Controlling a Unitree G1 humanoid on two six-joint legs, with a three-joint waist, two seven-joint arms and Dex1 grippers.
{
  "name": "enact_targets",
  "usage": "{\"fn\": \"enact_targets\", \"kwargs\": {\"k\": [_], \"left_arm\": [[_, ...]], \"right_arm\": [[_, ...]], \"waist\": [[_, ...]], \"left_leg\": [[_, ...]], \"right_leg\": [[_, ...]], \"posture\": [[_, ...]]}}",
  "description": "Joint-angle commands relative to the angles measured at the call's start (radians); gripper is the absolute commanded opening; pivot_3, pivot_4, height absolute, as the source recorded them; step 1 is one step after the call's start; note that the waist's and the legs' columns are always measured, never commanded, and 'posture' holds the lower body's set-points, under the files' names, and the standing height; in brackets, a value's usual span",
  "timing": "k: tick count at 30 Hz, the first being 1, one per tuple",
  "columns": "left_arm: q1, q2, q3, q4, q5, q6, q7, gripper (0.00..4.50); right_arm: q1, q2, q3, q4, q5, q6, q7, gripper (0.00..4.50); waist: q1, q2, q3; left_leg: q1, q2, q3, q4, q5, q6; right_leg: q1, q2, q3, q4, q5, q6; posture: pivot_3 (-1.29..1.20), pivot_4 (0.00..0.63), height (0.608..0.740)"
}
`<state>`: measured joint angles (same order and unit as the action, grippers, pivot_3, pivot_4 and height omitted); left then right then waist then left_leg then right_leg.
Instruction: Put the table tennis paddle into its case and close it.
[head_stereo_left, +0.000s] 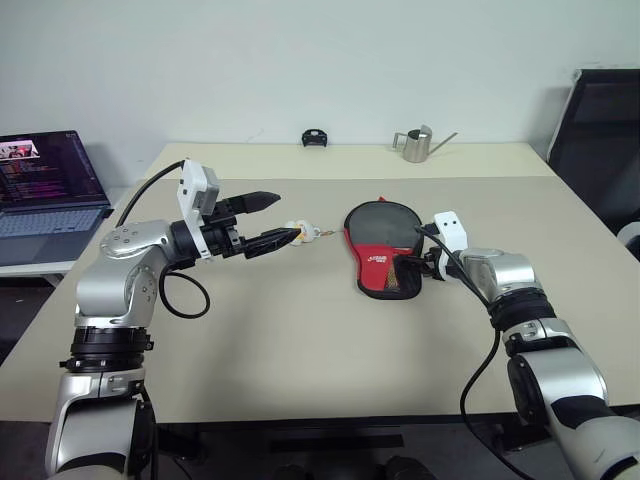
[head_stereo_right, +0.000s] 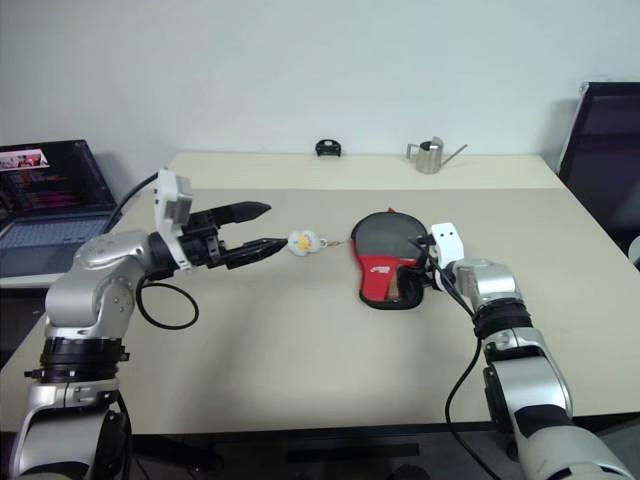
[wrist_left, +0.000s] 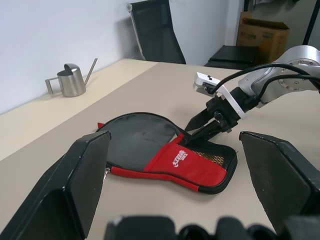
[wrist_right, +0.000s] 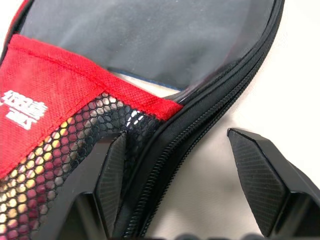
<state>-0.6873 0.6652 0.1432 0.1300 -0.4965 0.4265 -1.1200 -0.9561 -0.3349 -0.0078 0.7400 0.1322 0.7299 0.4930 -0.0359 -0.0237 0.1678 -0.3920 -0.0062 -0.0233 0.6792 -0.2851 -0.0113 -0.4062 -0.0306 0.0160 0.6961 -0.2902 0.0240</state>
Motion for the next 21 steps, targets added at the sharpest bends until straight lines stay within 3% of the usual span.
{"fn": "enact_targets", "kwargs": {"k": [1, 9, 10, 12, 21], "left_arm": [[-0.018, 0.007, 0.012, -0.012, -0.007, -0.019, 0.005, 4.5], [-0.012, 0.006, 0.011, -0.008, -0.003, -0.024, 0.004, 4.5], [-0.012, 0.006, 0.011, -0.008, -0.003, -0.025, 0.004, 4.5], [-0.011, 0.004, 0.009, -0.007, -0.002, -0.026, 0.004, 4.5], [-0.005, 0.001, 0.003, 0.002, 0.007, -0.038, 0.0, 4.5]], "right_arm": [[0.034, 0.034, -0.009, -0.022, 0.024, 0.059, 0.002, 3.43], [0.02, 0.091, -0.054, -0.01, 0.042, 0.078, -0.013, 3.43], [0.017, 0.098, -0.058, -0.009, 0.044, 0.079, -0.015, 3.27], [0.011, 0.108, -0.062, -0.006, 0.04, 0.078, -0.02, 2.83], [0.012, 0.137, -0.055, 0.003, 0.01, 0.06, -0.049, 0.01]], "waist": [[-0.003, 0.0, 0.0], [-0.018, 0.0, 0.0], [-0.02, 0.0, 0.0], [-0.025, 0.0, 0.0], [-0.028, 0.0, 0.0]], "left_leg": [[0.0, 0.0, 0.0, 0.0, 0.0, 0.0], [0.0, 0.0, 0.0, 0.0, 0.0, 0.0], [0.0, 0.0, 0.0, 0.0, 0.0, 0.0], [0.001, 0.001, 0.0, 0.0, 0.0, 0.0], [0.001, 0.001, 0.0, -0.001, 0.0, 0.0]], "right_leg": [[0.0, 0.0, 0.0, 0.0, 0.0, 0.0], [0.0, 0.0, 0.0, 0.0, 0.0, 0.0], [0.0, 0.0, 0.0, 0.0, 0.0, 0.0], [0.0, 0.001, 0.001, 0.0, 0.0, 0.0], [0.0, 0.001, 0.001, 0.001, 0.0, 0.0]], "posture": [[0.0, 0.15, 0.74], [0.0, 0.15, 0.74], [0.0, 0.15, 0.74], [0.0, 0.15, 0.74], [0.0, 0.15, 0.74]]}}
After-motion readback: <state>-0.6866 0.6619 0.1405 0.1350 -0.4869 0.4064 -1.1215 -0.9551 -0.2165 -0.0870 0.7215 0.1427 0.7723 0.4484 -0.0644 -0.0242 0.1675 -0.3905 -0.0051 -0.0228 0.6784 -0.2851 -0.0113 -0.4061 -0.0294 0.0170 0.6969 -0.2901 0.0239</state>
